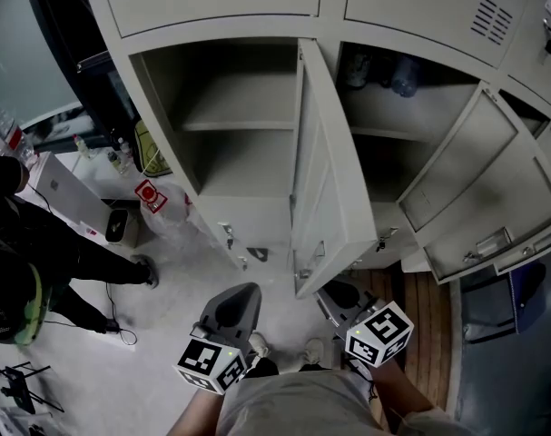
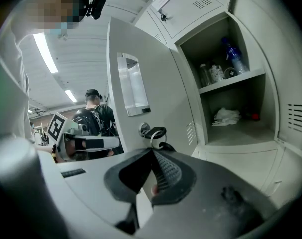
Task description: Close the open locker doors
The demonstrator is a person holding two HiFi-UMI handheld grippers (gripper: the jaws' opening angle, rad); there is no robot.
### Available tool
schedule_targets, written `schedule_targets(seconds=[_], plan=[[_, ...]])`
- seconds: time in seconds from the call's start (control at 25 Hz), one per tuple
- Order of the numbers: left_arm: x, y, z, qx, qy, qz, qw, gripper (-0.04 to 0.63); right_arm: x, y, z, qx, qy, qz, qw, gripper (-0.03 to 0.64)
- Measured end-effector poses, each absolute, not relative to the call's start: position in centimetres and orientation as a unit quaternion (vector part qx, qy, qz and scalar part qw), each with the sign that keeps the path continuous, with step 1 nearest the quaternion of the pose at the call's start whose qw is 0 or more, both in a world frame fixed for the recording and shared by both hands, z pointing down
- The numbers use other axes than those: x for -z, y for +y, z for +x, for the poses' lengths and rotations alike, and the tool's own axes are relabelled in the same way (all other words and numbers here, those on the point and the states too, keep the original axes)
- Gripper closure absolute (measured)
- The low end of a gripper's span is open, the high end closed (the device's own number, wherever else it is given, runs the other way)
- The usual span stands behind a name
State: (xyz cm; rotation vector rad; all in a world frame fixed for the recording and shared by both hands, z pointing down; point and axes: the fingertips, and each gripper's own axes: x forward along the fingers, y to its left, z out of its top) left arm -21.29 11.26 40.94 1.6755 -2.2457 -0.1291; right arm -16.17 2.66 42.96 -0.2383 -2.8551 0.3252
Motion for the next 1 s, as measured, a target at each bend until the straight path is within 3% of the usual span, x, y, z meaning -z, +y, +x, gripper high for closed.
schedule_targets(seconds=[1.0], plan=[[-41.6, 17.5, -26.5, 0.052, -0.824, 0.538, 0.17, 0.574, -42.9, 8.9, -23.5, -0.1, -0.975, -0.149, 0.131, 0.59]])
